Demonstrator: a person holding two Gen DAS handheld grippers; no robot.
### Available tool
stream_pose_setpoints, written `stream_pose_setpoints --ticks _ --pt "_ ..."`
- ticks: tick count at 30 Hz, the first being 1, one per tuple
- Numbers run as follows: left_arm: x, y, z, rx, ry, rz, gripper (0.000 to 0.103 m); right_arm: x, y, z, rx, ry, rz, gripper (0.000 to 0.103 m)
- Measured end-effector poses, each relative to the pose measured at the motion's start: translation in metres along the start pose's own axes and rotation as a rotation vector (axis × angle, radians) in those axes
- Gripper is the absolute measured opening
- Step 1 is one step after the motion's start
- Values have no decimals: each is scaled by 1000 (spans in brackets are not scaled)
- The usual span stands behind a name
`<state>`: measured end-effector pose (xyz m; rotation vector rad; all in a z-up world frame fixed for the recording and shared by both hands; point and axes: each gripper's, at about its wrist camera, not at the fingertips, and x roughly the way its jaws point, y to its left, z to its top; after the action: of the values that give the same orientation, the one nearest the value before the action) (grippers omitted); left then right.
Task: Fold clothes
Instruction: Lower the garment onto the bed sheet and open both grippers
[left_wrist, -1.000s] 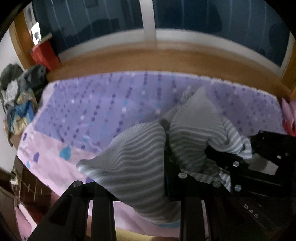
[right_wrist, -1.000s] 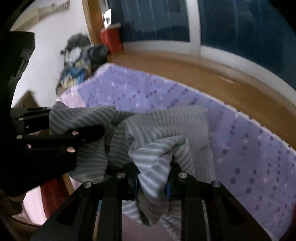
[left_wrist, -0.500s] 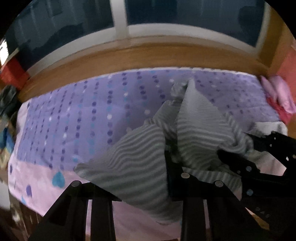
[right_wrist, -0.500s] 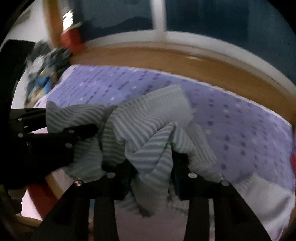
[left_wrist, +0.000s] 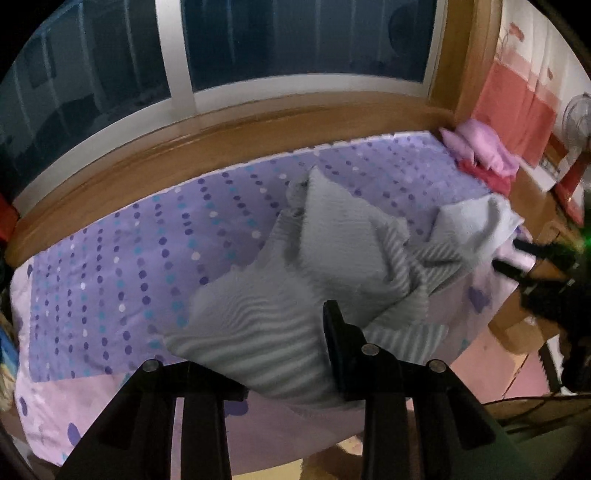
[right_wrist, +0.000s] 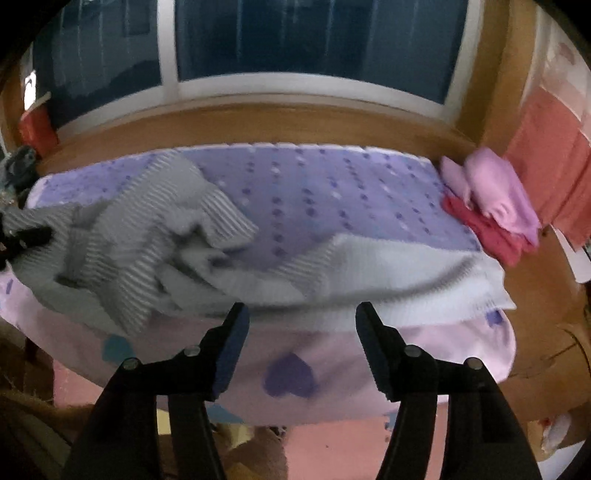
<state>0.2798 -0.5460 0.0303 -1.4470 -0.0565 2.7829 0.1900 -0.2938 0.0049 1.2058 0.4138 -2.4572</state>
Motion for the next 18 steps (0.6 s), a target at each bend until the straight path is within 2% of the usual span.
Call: stream_pose_setpoints --ticks 2,6,8,9,10,18 --pt "-8 0 6 -23 -30 -16 32 7 1 -4 -36 6 19 61" --pt "-17 -5 17 -21 -68 0 33 25 23 -1 -146 -7 94 61" --pt "-13 -13 18 3 -57 -15 46 35 35 2 -183 -6 120 61" --pt "-5 -18 20 19 -49 -13 53 40 40 4 -196 -5 128 61" --pt "2 -22 22 35 -40 -11 54 43 44 5 -204 -5 139 61" --pt "99 -35 43 96 116 33 54 70 63 12 -227 28 200 61"
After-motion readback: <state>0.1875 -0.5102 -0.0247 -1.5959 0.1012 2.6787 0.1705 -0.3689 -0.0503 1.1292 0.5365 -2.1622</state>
